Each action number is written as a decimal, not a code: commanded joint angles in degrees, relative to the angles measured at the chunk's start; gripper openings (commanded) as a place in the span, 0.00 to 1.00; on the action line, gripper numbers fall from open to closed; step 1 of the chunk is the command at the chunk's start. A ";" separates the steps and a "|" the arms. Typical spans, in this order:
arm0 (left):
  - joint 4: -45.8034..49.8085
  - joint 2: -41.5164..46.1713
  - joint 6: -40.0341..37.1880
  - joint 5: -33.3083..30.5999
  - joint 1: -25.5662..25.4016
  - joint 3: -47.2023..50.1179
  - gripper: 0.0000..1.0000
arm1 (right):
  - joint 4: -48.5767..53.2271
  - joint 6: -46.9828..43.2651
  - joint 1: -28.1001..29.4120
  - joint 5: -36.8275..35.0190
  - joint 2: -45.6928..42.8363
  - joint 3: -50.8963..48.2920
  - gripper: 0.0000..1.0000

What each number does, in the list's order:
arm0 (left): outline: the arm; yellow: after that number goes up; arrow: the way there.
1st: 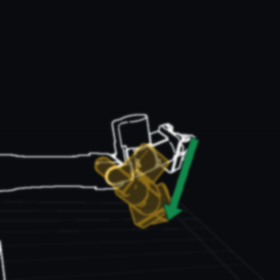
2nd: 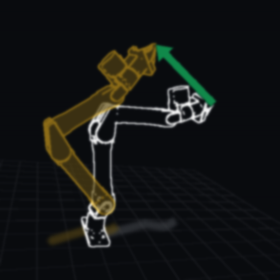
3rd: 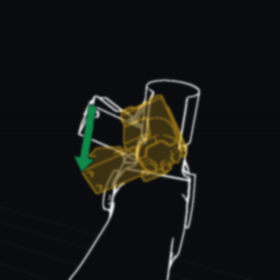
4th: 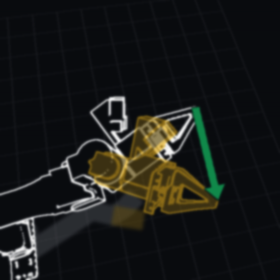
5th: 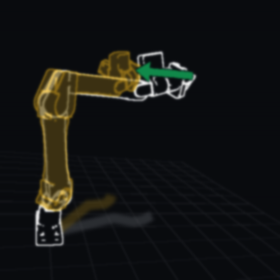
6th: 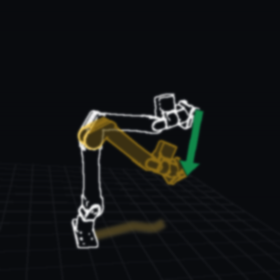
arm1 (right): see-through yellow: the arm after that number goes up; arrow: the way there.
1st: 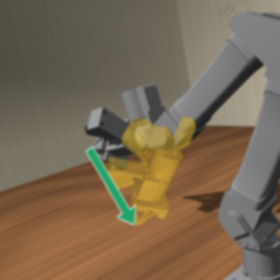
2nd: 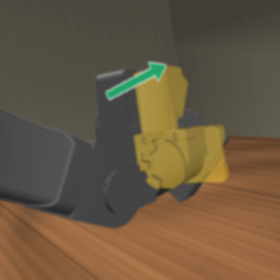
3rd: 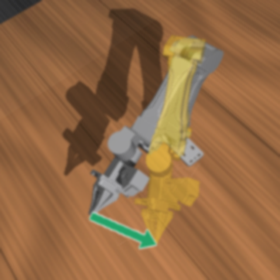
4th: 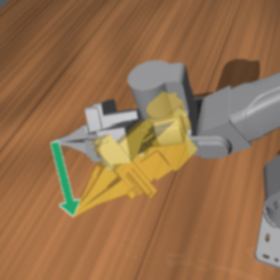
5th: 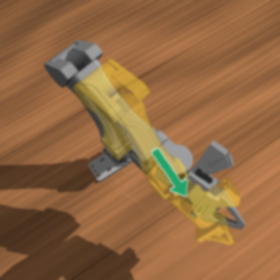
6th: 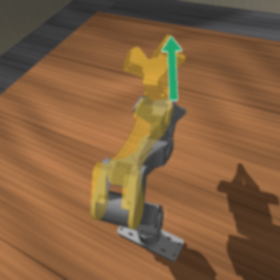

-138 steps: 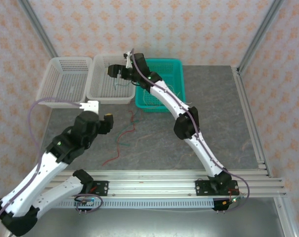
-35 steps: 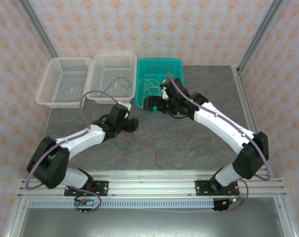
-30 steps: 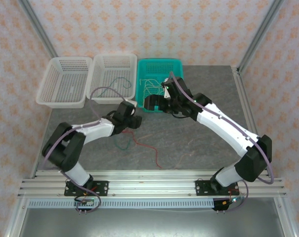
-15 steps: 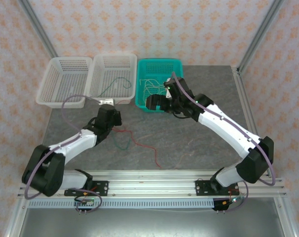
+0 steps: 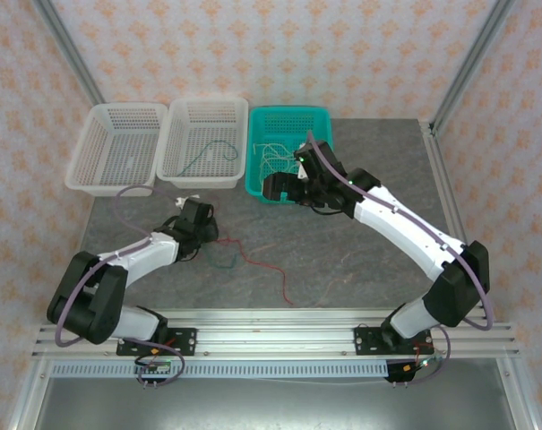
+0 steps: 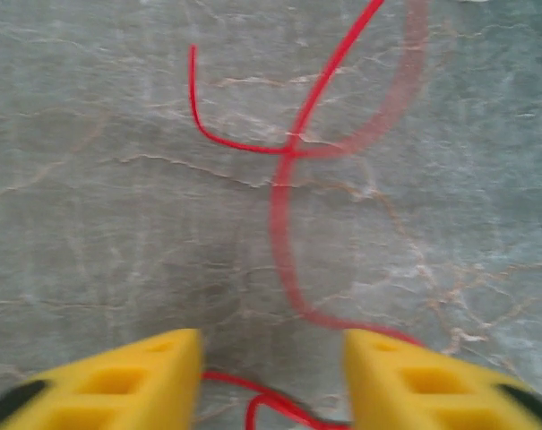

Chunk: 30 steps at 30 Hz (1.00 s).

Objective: Untangle the cables
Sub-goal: Pick up the cables from the middle-left of the table.

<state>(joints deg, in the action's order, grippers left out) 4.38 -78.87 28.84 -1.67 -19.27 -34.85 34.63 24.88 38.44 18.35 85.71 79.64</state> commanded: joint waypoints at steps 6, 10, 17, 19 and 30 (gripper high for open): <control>6.62 14.17 -2.14 -0.75 -1.23 -6.09 0.70 | -0.18 -2.11 2.23 -0.86 0.41 -0.28 0.99; 21.73 22.96 5.11 -6.89 -0.76 -7.17 0.64 | -2.65 -6.53 6.80 -1.77 2.17 -1.33 0.99; 35.72 25.34 15.86 0.69 3.73 -6.72 0.57 | -2.58 -8.40 13.33 0.30 12.24 1.95 1.00; 35.36 22.93 18.70 4.94 4.23 -6.45 0.56 | -3.49 -7.58 13.86 0.90 13.89 2.23 1.00; 30.26 5.05 17.30 11.51 4.36 -7.97 0.51 | -4.31 -5.73 13.90 -1.00 14.64 -1.78 0.99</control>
<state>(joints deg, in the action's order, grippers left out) 35.24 -72.93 46.48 9.13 -15.27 -42.04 30.46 18.37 52.36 19.05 101.51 79.07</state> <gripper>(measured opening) 0.502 0.994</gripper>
